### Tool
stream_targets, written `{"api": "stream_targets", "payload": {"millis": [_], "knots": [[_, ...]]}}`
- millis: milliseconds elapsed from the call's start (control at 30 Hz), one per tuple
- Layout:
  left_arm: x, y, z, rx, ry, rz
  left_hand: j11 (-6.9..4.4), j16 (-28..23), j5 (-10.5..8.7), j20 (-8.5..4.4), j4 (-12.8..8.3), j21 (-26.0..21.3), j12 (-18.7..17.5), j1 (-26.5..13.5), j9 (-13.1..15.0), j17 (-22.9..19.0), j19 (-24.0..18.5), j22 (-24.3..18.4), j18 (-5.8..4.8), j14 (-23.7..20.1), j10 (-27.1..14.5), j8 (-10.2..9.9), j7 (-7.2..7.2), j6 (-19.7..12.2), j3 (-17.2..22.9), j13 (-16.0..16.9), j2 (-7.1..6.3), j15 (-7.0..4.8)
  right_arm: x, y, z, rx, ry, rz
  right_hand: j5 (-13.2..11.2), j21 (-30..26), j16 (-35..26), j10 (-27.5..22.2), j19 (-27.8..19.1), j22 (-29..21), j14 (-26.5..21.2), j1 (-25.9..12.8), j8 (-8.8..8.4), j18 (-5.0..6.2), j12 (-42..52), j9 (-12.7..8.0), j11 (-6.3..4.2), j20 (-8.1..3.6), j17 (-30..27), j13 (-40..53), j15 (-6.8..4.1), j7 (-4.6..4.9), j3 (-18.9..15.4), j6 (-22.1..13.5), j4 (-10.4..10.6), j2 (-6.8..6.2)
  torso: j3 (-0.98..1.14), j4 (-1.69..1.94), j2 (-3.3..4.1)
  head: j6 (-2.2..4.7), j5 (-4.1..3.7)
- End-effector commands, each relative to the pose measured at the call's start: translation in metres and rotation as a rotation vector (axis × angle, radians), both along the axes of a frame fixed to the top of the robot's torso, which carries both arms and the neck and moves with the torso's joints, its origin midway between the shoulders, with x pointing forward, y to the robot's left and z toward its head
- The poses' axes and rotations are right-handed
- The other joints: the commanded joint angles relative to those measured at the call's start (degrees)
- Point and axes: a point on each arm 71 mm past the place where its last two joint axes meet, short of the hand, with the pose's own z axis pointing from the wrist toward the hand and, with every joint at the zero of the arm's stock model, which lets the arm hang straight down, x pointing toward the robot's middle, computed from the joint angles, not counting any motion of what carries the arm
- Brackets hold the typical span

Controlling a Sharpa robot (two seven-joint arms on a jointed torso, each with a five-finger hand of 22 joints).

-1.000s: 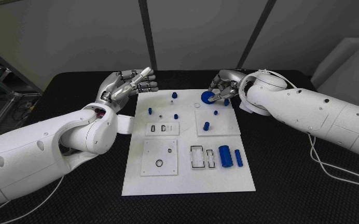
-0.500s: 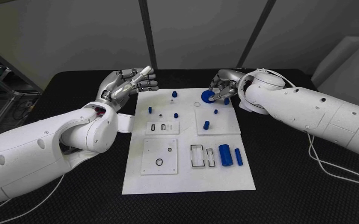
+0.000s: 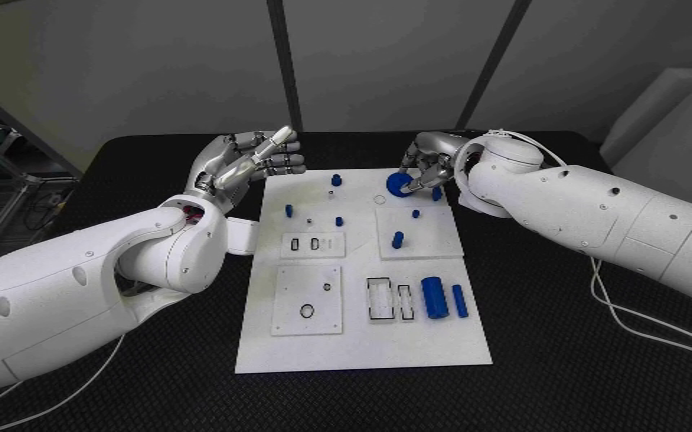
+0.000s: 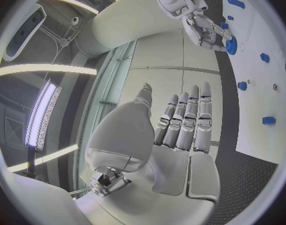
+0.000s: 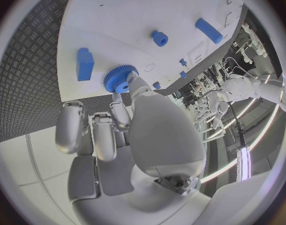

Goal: Assemble the parts on the task board

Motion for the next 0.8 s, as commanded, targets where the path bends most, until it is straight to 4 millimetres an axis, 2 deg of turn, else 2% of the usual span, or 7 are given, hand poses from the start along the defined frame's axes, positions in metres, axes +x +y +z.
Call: {"api": "stream_targets", "payload": {"millis": [33, 200, 433, 567, 800], "knots": [[0.000, -0.002, 0.002, -0.001, -0.009, -0.017, 0.01, -0.3, 0.08, 0.36, -0.3, -0.3, -0.1, 0.6, 0.0, 0.1, 0.1, -0.1, -1.90, 0.0, -0.4, -0.3, 1.97, -0.3, -0.1, 0.0, -0.01, 0.51, -0.001, 0.002, 0.000, -0.021, -0.015, 0.015, 0.3, 0.5, 0.3, 0.9, 0.3, 0.3, 5.1, 0.4, 1.31, -0.90, 0.8, 0.5, -0.35, 0.08, 10.5, 0.8, 0.25, -0.35, 0.3, 2.3, -0.5, 1.06, 0.00, -0.02, 0.00, -0.05, 0.07], [0.000, -0.001, 0.002, 0.000, -0.009, -0.017, 0.01, -0.4, 0.09, 0.37, -0.4, -0.3, -0.1, 0.6, 0.0, 0.1, 0.1, -0.1, -1.90, 0.0, -0.4, -0.3, 1.97, -0.3, 0.0, 0.0, 0.06, 0.51, -0.002, 0.003, 0.003, -0.003, -0.046, 0.015, 0.2, 0.8, 0.4, 1.9, 0.5, 0.9, 5.1, 0.7, 3.01, -0.97, 1.8, 1.2, -1.30, -0.40, 10.6, 2.1, -0.45, -1.50, 1.1, 5.7, -0.8, 2.28, 0.02, -0.04, 0.01, 0.05, 0.06], [0.000, 0.000, 0.002, 0.001, -0.008, -0.015, 0.01, -0.4, 0.09, 0.37, -0.4, -0.3, -0.1, 0.6, 0.0, 0.1, 0.1, -0.1, -1.90, 0.0, -0.4, -0.3, 1.97, -0.3, 0.0, 0.0, 0.06, 0.51, -0.006, 0.007, 0.012, 0.034, -0.140, 0.017, 0.5, 1.2, 0.3, 2.6, 0.8, 1.6, 5.1, 0.7, 3.50, -1.09, 2.2, 1.6, -2.08, -1.10, 10.6, 2.8, -1.16, -2.35, 2.3, 7.1, -1.0, 3.42, 0.05, -0.01, -0.05, 0.01, 0.14], [0.000, 0.000, 0.002, 0.001, -0.008, -0.014, 0.02, -0.4, 0.09, 0.37, -0.4, -0.3, -0.2, 0.7, 0.0, 0.1, 0.1, -0.1, -1.90, 0.0, -0.5, -0.3, 1.97, -0.4, 0.0, 0.0, 0.11, 0.51, -0.013, 0.014, 0.019, 0.052, -0.198, 0.036, 0.8, 1.4, 0.4, 2.8, 1.0, 2.0, 5.1, 1.0, 3.44, -1.18, 2.2, 1.7, -2.24, -1.31, 10.7, 3.0, -1.34, -2.48, 2.8, 7.2, -1.3, 3.54, -0.01, 0.00, -0.06, 0.10, 0.12], [0.000, 0.002, 0.002, 0.003, -0.008, -0.011, 0.02, -0.4, 0.09, 0.37, -0.4, -0.3, -0.2, 0.7, 0.0, 0.1, 0.1, -0.1, -1.90, 0.0, -0.5, -0.3, 1.97, -0.4, 0.0, 0.0, 0.11, 0.51, -0.037, 0.047, 0.034, 0.081, -0.278, 0.108, 1.2, 1.6, 0.4, 2.9, 1.2, 2.4, 5.1, 0.3, 2.70, -1.28, 2.2, 1.5, -2.08, -1.43, 10.8, 3.1, -1.32, -2.19, 3.0, 6.5, -1.2, 3.10, 0.00, -0.01, -0.03, 0.29, 0.29]]}}
